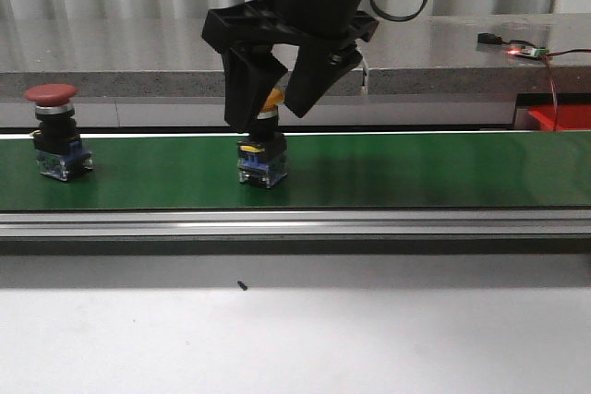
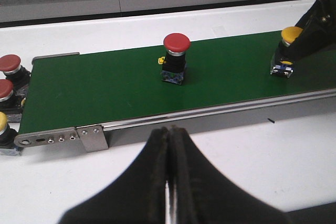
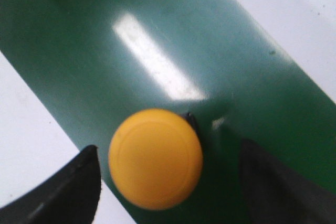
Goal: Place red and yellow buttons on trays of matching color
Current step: 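Lower the right gripper and grasp the yellow button on the belt, then lift the yellow button into the yellow tray and open the right gripper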
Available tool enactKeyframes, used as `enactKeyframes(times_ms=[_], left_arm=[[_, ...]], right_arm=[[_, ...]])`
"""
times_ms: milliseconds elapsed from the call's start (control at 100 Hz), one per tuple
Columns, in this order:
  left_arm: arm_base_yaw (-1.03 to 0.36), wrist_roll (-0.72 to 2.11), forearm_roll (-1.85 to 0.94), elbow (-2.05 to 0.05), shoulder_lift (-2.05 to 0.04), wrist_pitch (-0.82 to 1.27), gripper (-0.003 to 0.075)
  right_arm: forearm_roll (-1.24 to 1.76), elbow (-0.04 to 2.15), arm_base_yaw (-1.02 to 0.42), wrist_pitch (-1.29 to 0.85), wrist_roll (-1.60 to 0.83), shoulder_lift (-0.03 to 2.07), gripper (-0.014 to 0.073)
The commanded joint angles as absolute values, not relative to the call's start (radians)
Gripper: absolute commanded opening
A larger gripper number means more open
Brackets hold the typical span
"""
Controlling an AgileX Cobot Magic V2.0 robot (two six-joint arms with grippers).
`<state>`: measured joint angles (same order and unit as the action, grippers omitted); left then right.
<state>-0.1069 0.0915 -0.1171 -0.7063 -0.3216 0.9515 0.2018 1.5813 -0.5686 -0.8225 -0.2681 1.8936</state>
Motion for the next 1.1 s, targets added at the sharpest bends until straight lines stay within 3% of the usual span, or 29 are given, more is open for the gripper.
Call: enactKeyframes(times_ms=[0, 110, 250, 590, 860, 1090], left_arm=[[-0.116, 0.093, -0.128, -0.732, -0.333, 0.884, -0.0019], [-0.116, 0.093, -0.128, -0.732, -0.333, 0.884, -0.0019], [-0.116, 0.093, -0.128, -0.732, -0.333, 0.884, -0.0019], [-0.116, 0.093, -0.128, -0.732, -0.333, 0.884, -0.0019], [-0.116, 0.093, -0.128, -0.732, -0.333, 0.884, -0.0019], [-0.116, 0.093, -0.128, -0.732, -0.333, 0.884, -0.0019]], right_arm=[[0.222, 1.620, -0.569, -0.741, -0.279, 1.847, 0.0420], [0.222, 1.620, -0.569, -0.716, -0.279, 1.848, 0.0271], [0.223, 1.620, -0.569, -0.720, -0.279, 1.849, 0.0185], [0.220, 1.620, -0.538, -0.812, -0.278, 1.796, 0.0182], [0.220, 1.601, -0.440, -0.845, -0.265, 1.705, 0.0182], [0.220, 1.453, -0.316, -0.802, -0.251, 1.593, 0.0182]])
